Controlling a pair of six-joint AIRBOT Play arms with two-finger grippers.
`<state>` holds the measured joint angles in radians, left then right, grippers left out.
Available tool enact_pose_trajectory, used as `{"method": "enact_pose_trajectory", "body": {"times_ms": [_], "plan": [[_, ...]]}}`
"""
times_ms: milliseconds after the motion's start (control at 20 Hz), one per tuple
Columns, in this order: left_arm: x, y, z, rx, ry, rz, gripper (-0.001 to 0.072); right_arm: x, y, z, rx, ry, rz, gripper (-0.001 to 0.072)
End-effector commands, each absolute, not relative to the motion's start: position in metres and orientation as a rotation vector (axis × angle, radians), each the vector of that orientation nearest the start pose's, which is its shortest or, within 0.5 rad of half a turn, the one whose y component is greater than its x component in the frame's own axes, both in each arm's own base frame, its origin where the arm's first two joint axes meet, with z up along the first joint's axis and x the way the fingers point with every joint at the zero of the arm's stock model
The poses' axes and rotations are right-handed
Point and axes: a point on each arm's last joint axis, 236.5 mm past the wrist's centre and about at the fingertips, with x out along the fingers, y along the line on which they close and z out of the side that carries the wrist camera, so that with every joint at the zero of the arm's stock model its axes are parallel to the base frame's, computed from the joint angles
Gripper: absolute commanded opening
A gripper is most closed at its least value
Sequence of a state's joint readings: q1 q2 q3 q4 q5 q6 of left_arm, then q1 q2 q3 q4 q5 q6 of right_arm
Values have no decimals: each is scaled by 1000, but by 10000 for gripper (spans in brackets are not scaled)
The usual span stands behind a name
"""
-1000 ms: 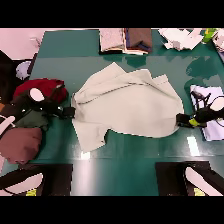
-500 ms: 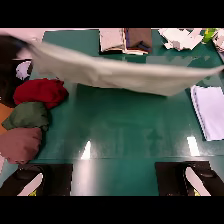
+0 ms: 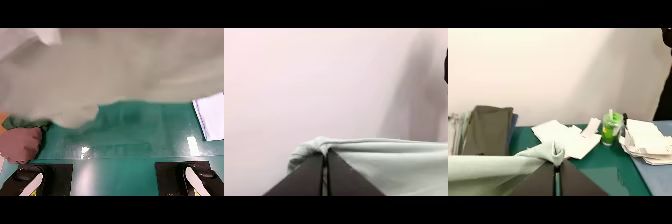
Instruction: Fold the shirts.
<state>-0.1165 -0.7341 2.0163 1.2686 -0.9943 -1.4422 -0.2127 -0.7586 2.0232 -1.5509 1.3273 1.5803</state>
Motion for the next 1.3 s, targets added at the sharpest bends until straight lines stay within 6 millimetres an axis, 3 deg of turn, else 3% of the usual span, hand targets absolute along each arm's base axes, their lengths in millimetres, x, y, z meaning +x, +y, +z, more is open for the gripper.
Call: {"method": "enact_pose_trajectory", "body": {"times_ms": [0, 100, 150, 300, 400, 500, 550, 650, 700, 800, 950, 1100, 1250], "plan": [[219, -81, 561, -12, -159, -352, 22, 226, -47, 502, 27, 144, -207, 14], [285, -91, 493, -5, 98, -363, 23, 267, -56, 463, 42, 281, -205, 14], [316, -96, 455, -3, 225, -367, 23, 289, -60, 434, 52, 367, -204, 14], [401, -107, 326, -18, 582, -369, 23, 351, -74, 308, 77, 709, -195, 14], [439, -111, 238, -34, 787, -362, 23, 375, -79, 217, 96, 930, -186, 14], [463, -114, 156, -50, 957, -350, 24, 391, -80, 137, 121, 1095, -170, 14], [472, -114, 122, -56, 1018, -344, 24, 400, -78, 103, 138, 1156, -155, 14], [492, -115, 68, -64, 1092, -332, 24, 416, -79, 54, 160, 1228, -146, 15], [502, -116, 49, -71, 1099, -323, 24, 427, -76, 39, 184, 1232, -131, 15], [523, -116, 31, -82, 1066, -304, 23, 451, -67, 22, 243, 1216, -97, 14], [540, -115, 39, -87, 997, -292, 23, 479, -57, 30, 291, 1185, -51, 14], [532, -113, 47, -29, 1030, -321, 24, 480, -52, 53, 253, 1179, -13, 14], [496, -97, 25, 61, 1203, -314, 23, 458, -48, 58, 234, 1196, 2, 14]]}}
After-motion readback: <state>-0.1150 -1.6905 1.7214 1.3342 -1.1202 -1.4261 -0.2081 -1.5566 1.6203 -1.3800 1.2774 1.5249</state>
